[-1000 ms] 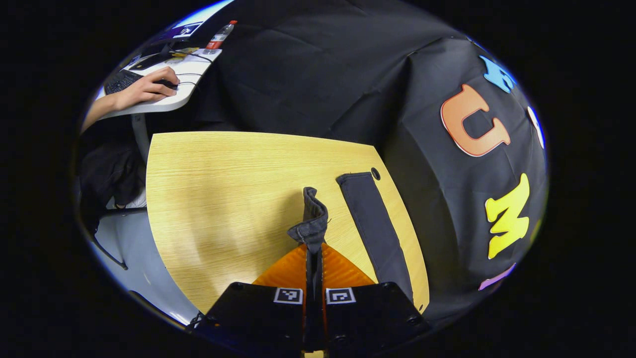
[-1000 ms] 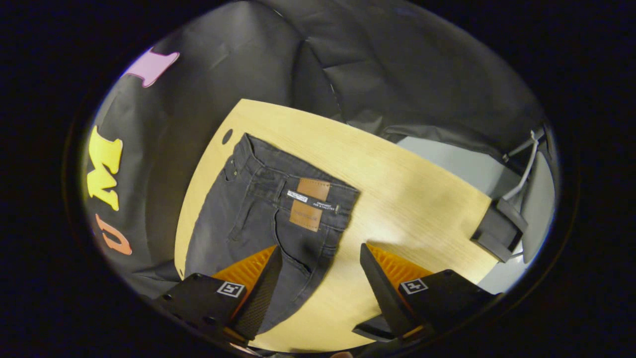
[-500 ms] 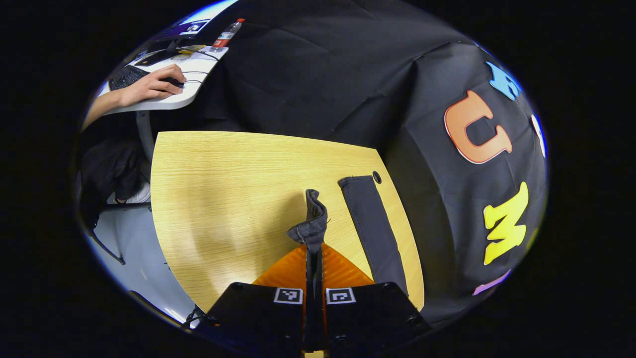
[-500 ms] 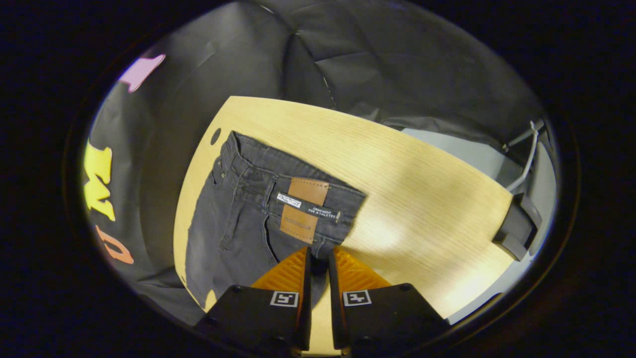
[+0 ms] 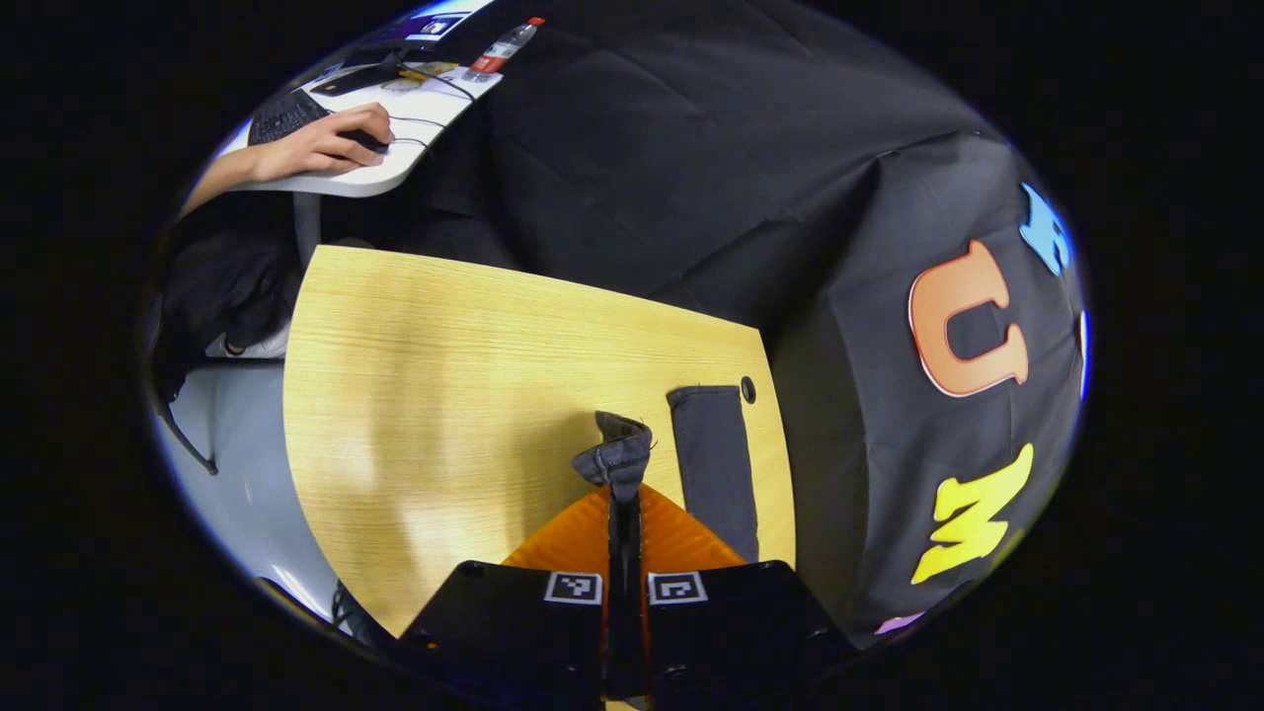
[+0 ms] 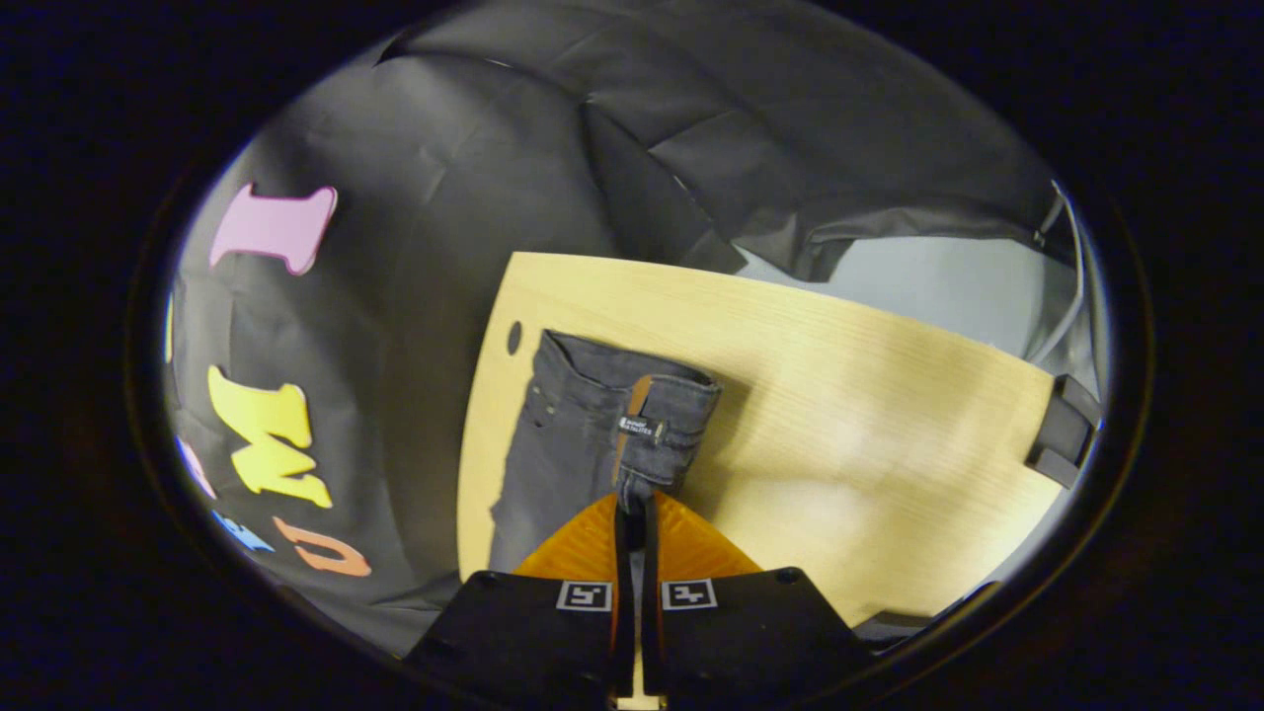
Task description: Grasp the waist and the cuffs of the jeans and fold them to make the two legs overlap; first hold the waist and fold one-third of the jeans toward the cuffs, then hold the cuffs and fold the remaining one-third in the same direction to finish folding.
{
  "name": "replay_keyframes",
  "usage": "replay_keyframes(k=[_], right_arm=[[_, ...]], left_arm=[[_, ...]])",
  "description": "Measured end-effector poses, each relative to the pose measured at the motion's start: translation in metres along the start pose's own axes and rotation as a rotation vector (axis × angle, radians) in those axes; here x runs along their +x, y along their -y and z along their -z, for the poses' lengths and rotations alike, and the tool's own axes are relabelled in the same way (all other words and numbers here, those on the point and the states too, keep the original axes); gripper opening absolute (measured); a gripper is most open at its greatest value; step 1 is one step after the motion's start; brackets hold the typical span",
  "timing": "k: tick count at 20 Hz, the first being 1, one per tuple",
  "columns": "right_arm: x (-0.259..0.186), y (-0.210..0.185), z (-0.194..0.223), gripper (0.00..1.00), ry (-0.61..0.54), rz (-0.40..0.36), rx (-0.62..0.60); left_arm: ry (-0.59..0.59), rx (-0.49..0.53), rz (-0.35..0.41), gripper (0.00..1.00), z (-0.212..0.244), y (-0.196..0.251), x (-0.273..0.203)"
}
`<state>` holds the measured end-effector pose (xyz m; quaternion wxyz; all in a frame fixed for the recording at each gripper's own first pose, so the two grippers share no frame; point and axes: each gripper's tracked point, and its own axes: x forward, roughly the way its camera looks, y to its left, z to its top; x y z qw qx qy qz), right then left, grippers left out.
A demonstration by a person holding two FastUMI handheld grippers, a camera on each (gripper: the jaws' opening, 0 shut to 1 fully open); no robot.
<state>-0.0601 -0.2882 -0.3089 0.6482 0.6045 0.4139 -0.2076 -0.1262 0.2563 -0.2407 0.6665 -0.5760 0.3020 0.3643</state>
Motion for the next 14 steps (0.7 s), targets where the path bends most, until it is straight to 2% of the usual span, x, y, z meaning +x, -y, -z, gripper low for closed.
replay_keyframes(k=[1, 2, 3, 9, 10, 13, 14], right_arm=[[0.003, -0.012, -0.003, 0.07, -0.001, -0.018, 0.001], [0.008, -0.023, -0.006, 0.0, -0.002, -0.037, 0.001], [0.013, -0.035, -0.011, 0.04, -0.002, -0.054, 0.004], [0.054, -0.104, -0.024, 0.04, 0.015, -0.133, 0.019], [0.064, -0.113, -0.027, 0.07, 0.022, -0.142, 0.019], [0.097, -0.138, -0.035, 0.0, 0.046, -0.15, 0.011], [0.109, -0.142, -0.038, 0.04, 0.058, -0.141, 0.011]], left_arm=[[-0.007, -0.019, 0.003, 0.03, -0.001, 0.009, 0.006], [-0.013, -0.027, 0.007, 0.03, -0.006, 0.016, 0.012], [-0.016, -0.027, 0.013, 0.03, -0.008, 0.026, 0.019], [-0.038, 0.011, 0.036, 0.03, -0.017, 0.09, 0.078], [-0.044, 0.016, 0.033, 0.03, -0.017, 0.098, 0.09], [-0.066, 0.03, 0.036, 0.03, -0.019, 0.127, 0.13], [-0.071, 0.035, 0.037, 0.03, -0.018, 0.136, 0.143]])
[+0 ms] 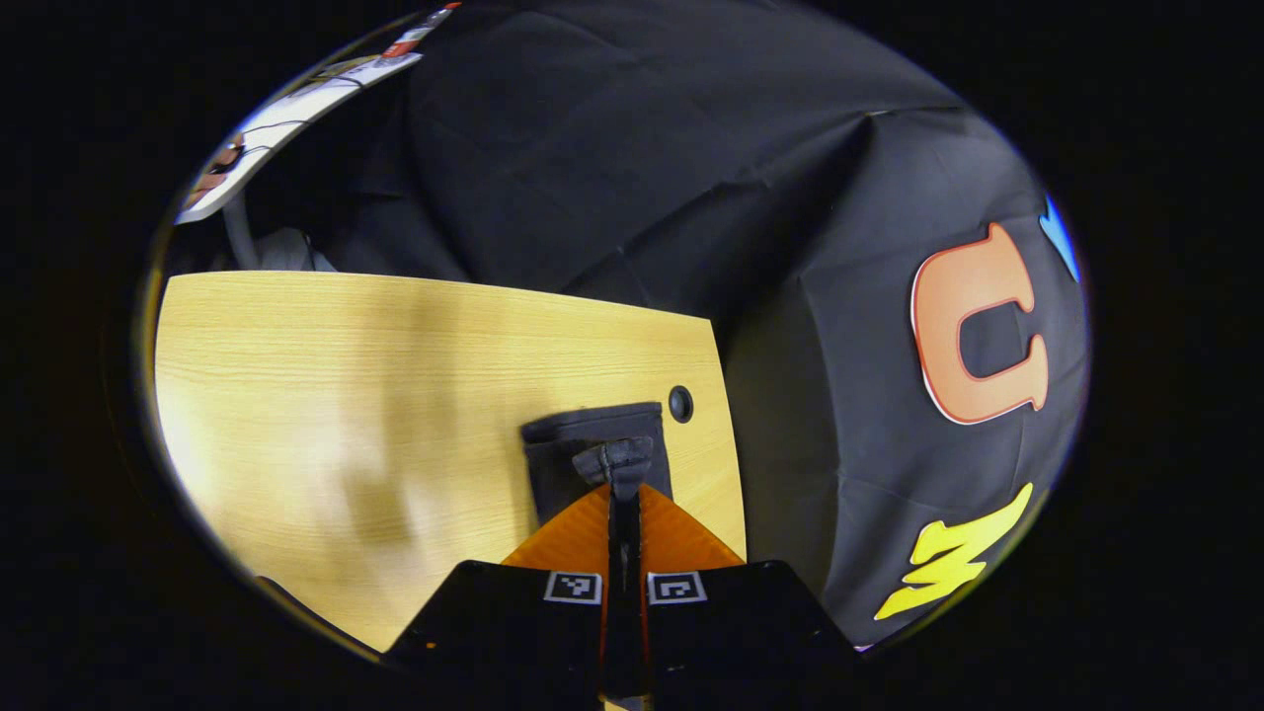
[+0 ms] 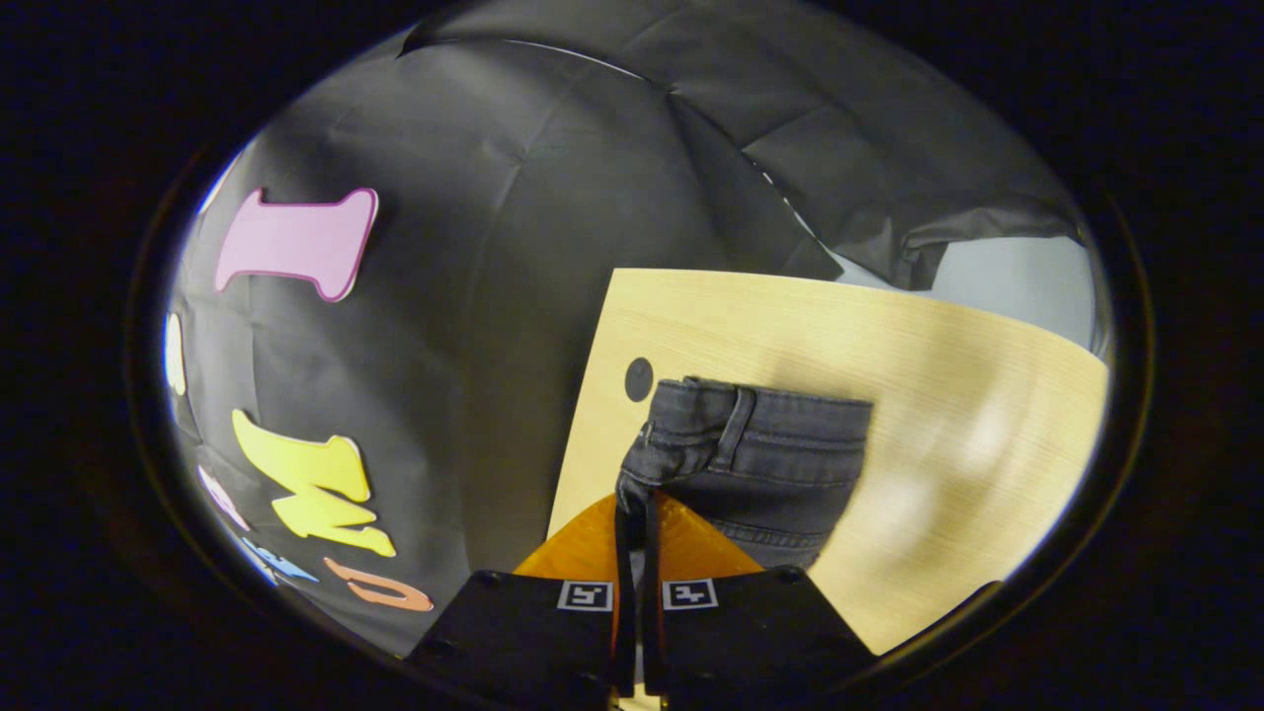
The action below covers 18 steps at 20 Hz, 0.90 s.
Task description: Grasp the waist and the cuffs of the jeans and fold them to make the two legs overlap; first hold the waist and fold one-third of the jeans toward the cuffs, then hold the cuffs and fold the remaining one-third in the same direction to finish folding.
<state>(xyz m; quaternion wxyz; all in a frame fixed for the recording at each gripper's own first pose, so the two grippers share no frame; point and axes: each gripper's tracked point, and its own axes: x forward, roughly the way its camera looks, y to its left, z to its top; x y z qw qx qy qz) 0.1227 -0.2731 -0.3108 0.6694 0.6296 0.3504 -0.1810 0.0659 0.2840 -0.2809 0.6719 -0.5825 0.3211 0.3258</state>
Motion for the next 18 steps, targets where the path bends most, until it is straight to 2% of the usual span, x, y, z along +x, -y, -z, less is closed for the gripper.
replay_keyframes(k=[7, 8, 9, 11, 12, 14, 16, 17, 18], right_arm=[[0.08, 0.006, -0.004, 0.04, 0.044, 0.064, 0.008], [0.086, 0.008, -0.005, 0.0, 0.046, 0.072, 0.012], [0.092, 0.01, -0.006, 0.04, 0.051, 0.077, 0.014], [0.102, 0.012, -0.006, 0.04, 0.06, 0.091, 0.013], [0.105, 0.014, -0.005, 0.0, 0.064, 0.101, -0.001], [0.105, 0.015, -0.004, 0.04, 0.069, 0.118, -0.026], [0.107, 0.004, -0.002, 0.06, 0.059, 0.075, -0.021], [0.112, -0.005, 0.001, 0.29, 0.058, 0.035, -0.015], [0.105, -0.011, 0.003, 0.52, 0.044, 0.019, -0.02]], left_arm=[[-0.032, 0.071, -0.078, 0.03, 0.007, 0.018, 0.095], [-0.039, 0.077, -0.095, 0.04, 0.01, 0.014, 0.099], [-0.046, 0.08, -0.106, 0.03, 0.013, 0.012, 0.105], [-0.053, 0.094, -0.122, 0.03, 0.018, 0.009, 0.121], [-0.056, 0.1, -0.128, 0.03, 0.019, 0.006, 0.127], [-0.053, 0.112, -0.128, 0.03, 0.021, 0.003, 0.133], [-0.031, 0.157, -0.127, 0.05, 0.02, 0.004, 0.137], [0.013, 0.205, -0.122, 0.07, 0.013, 0.007, 0.138], [0.046, 0.273, -0.095, 0.37, 0.015, 0.011, 0.132]])
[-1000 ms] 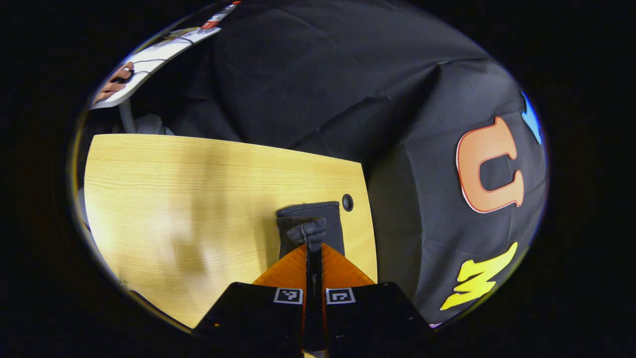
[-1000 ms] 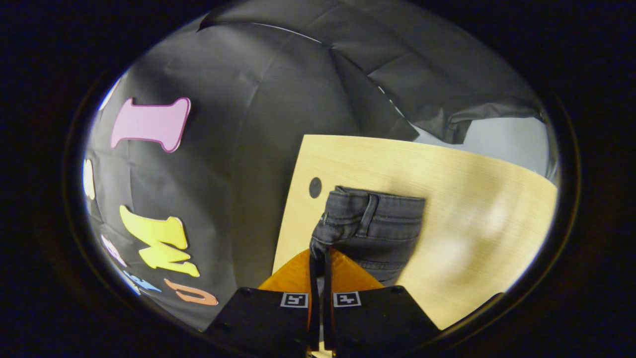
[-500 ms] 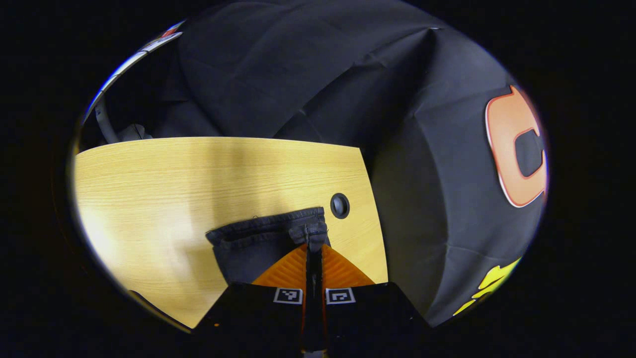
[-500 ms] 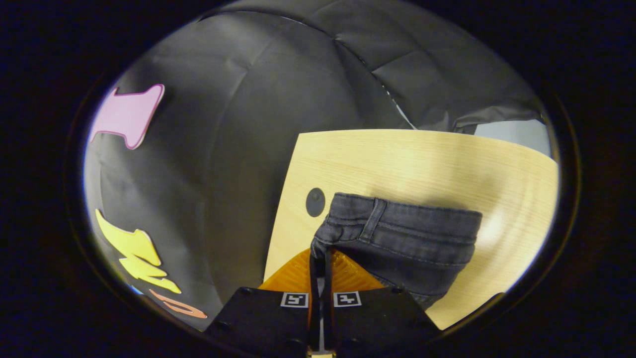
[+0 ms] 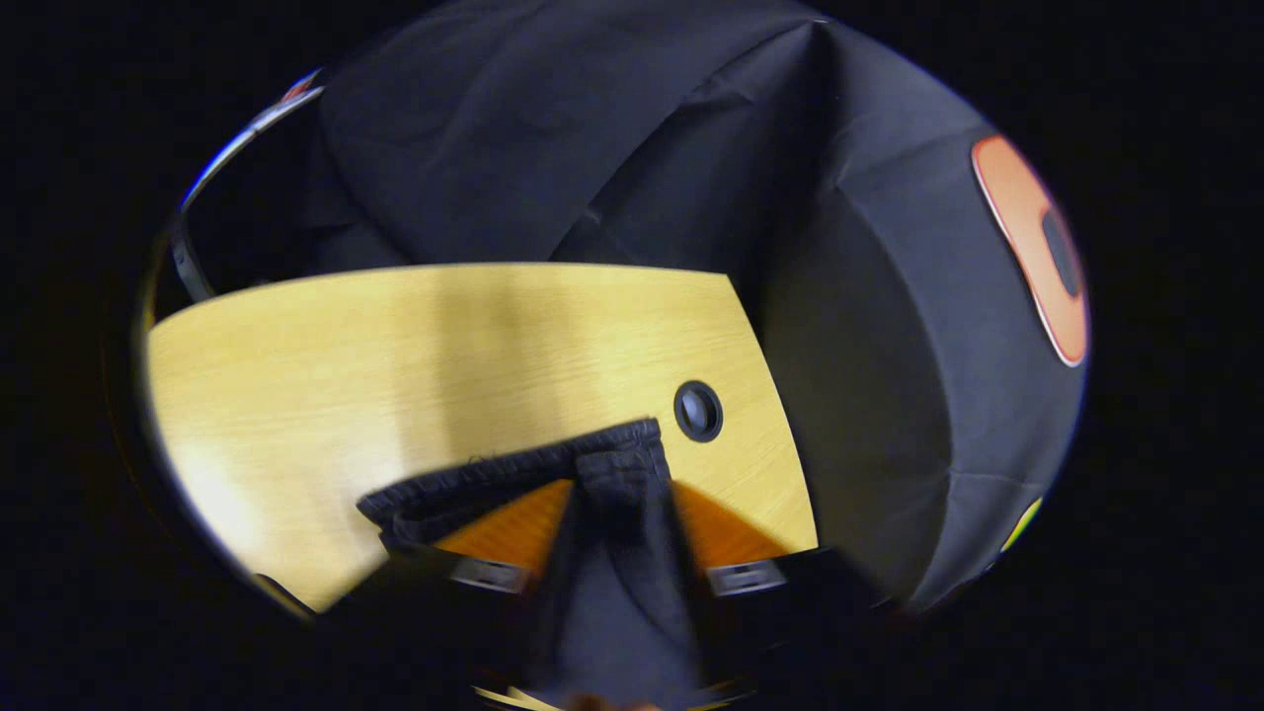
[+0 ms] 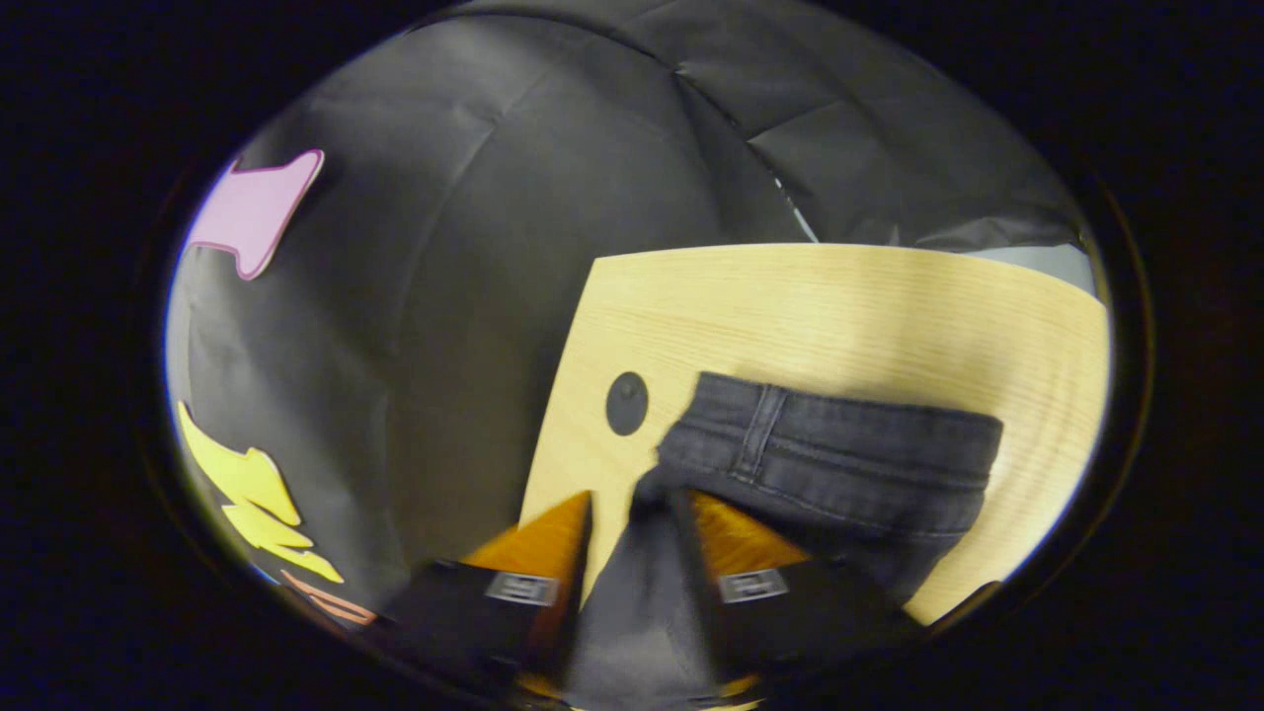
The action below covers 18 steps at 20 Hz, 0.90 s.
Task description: Grasp the waist and the cuffs of the jeans and fold them to make the two legs overlap; first hold the waist and fold one-third of the jeans toward the cuffs, then hold the cuffs and fold the remaining one-third in the same direction to finish folding.
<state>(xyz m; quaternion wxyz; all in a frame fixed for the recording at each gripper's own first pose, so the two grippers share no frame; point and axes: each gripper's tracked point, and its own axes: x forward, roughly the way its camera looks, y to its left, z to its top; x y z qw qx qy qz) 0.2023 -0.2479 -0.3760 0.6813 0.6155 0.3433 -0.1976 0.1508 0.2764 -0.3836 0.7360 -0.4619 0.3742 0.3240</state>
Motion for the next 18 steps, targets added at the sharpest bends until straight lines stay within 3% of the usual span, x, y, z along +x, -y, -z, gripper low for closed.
replay_keyframes(k=[2, 3, 4, 8, 12, 15, 18], right_arm=[[-0.011, -0.002, 0.004, 0.98, -0.007, 0.007, -0.063], [-0.016, -0.003, 0.007, 0.92, -0.013, 0.005, -0.09], [-0.022, -0.006, 0.008, 0.98, -0.015, 0.0, -0.108], [-0.059, -0.005, 0.006, 0.98, 0.013, -0.007, -0.191], [-0.1, 0.025, 0.002, 0.98, 0.036, 0.047, -0.265], [-0.121, 0.054, 0.0, 0.98, 0.045, 0.097, -0.253], [-0.125, 0.086, 0.005, 0.98, 0.031, 0.16, -0.204]], left_arm=[[0.059, 0.109, 0.038, 0.99, -0.02, 0.014, -0.01], [0.077, 0.153, 0.066, 0.99, -0.022, 0.022, -0.018], [0.101, 0.202, 0.095, 0.99, -0.025, 0.032, -0.026], [0.228, 0.466, 0.212, 0.99, -0.027, 0.076, -0.085], [0.348, 0.75, 0.312, 0.98, -0.004, 0.134, -0.162], [0.44, 0.858, 0.472, 0.99, 0.014, 0.173, -0.235], [0.499, 0.923, 0.611, 0.98, 0.031, 0.195, -0.278]])
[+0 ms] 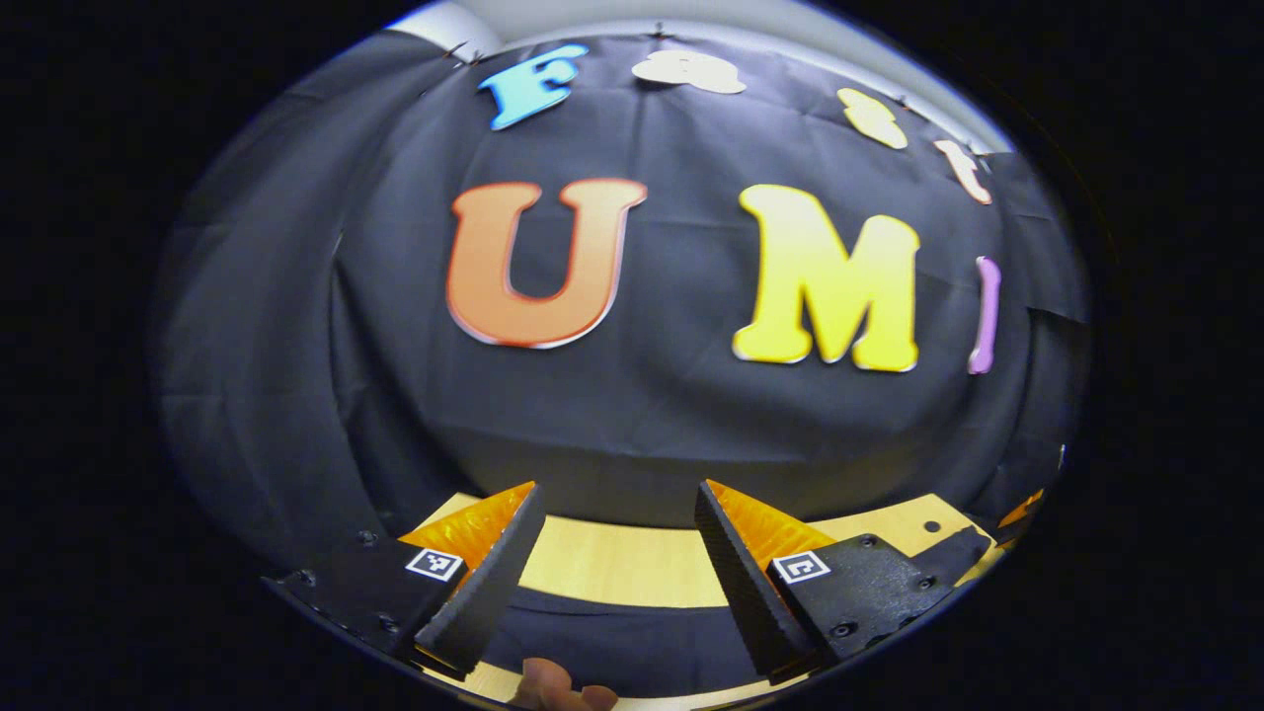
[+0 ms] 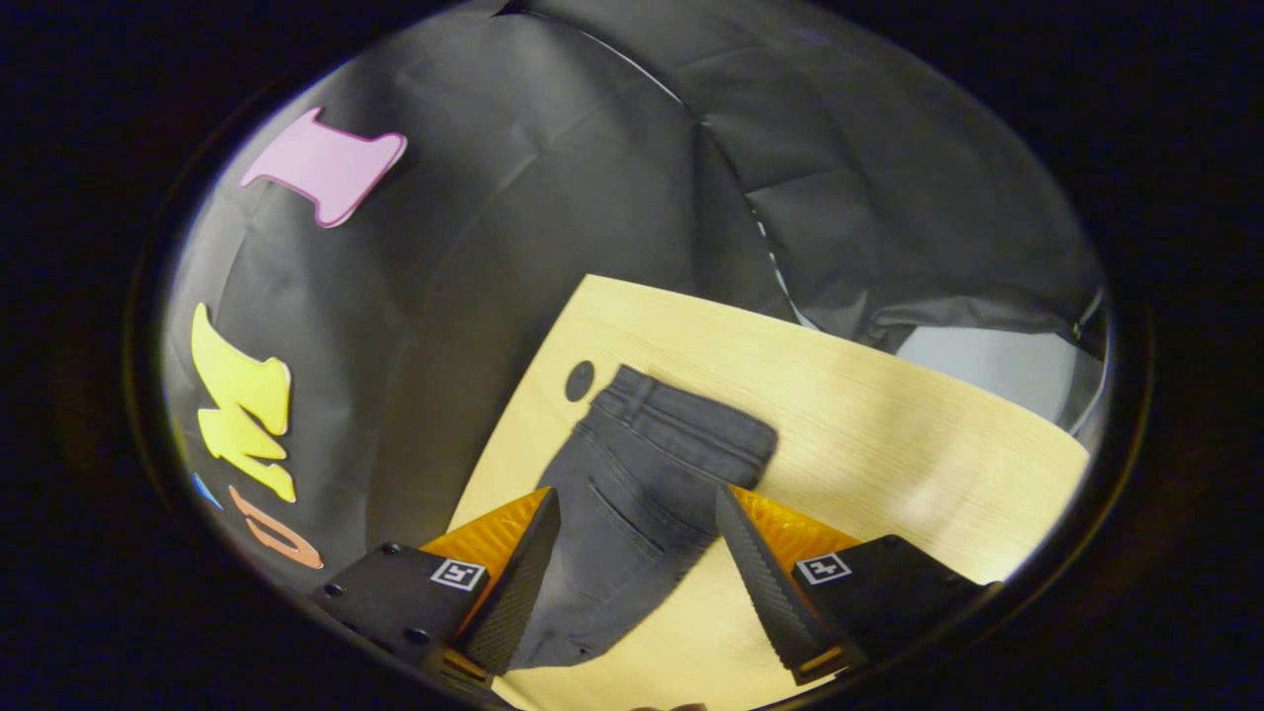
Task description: Grasp the waist and the cuffs of the jeans and fold them to make the two legs overlap; first hold the waist and fold one-third of the jeans toward the cuffs, then hold the cuffs and fold the remaining one-third in the same direction to finish folding.
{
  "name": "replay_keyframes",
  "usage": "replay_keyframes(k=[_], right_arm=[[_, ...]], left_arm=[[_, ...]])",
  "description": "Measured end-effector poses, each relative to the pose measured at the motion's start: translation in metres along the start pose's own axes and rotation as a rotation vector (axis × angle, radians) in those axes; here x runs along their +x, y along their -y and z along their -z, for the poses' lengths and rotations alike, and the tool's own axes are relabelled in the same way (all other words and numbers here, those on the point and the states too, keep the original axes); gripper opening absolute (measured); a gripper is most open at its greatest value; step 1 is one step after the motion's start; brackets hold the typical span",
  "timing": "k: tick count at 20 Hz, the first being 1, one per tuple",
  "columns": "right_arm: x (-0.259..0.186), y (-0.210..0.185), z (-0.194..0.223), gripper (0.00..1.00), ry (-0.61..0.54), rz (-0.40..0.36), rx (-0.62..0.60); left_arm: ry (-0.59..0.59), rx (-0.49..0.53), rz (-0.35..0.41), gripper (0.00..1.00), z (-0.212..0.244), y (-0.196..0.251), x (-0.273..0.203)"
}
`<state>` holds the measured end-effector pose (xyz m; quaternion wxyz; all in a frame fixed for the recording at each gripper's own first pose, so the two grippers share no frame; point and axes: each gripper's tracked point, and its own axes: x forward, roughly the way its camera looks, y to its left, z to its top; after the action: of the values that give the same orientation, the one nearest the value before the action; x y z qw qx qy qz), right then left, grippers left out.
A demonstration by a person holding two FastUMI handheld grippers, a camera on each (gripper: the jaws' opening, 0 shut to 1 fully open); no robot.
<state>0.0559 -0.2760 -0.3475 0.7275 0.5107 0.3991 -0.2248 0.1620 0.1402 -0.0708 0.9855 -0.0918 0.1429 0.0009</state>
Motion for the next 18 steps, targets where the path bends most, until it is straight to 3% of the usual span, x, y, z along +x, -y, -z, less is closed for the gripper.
replay_keyframes(k=[5, 6, 7, 8, 9, 10, 12, 15, 16, 17, 18], right_arm=[[0.026, 0.017, 0.031, 0.98, -0.092, 0.048, 0.053], [0.031, 0.015, 0.036, 0.92, -0.103, 0.048, 0.053], [0.036, 0.012, 0.04, 0.98, -0.112, 0.042, 0.053], [0.043, 0.006, 0.042, 0.98, -0.11, 0.024, 0.051], [0.047, 0.003, 0.041, 0.91, -0.1, 0.025, 0.051], [0.05, 0.005, 0.039, 0.92, -0.086, 0.037, 0.047], [0.056, 0.02, 0.039, 0.63, -0.063, 0.078, 0.062], [0.059, 0.022, 0.037, 0.2, -0.038, 0.045, 0.161], [0.058, 0.021, 0.038, 0.06, -0.027, 0.042, 0.139], [0.063, 0.022, 0.036, 0.0, -0.014, 0.055, 0.097], [0.053, 0.023, 0.037, 0.01, 0.006, 0.069, 0.031]], left_arm=[[0.006, 0.041, 0.092, 0.98, -0.004, 0.032, -0.028], [0.003, 0.038, 0.101, 0.87, -0.007, 0.039, -0.035], [0.0, 0.035, 0.101, 0.87, -0.008, 0.039, -0.038], [-0.004, 0.032, 0.098, 0.98, -0.009, 0.041, -0.043], [-0.007, 0.029, 0.091, 0.98, -0.011, 0.039, -0.048], [-0.009, 0.025, 0.086, 0.87, -0.012, 0.037, -0.053], [-0.004, 0.013, 0.076, 1.0, -0.017, 0.031, -0.065], [0.009, 0.02, 0.043, 0.98, -0.024, 0.017, -0.083], [0.006, 0.018, 0.032, 0.98, -0.025, 0.013, -0.086], [0.003, 0.013, 0.025, 0.98, -0.025, 0.01, -0.089], [-0.002, 0.01, 0.02, 0.98, -0.025, 0.008, -0.091]])
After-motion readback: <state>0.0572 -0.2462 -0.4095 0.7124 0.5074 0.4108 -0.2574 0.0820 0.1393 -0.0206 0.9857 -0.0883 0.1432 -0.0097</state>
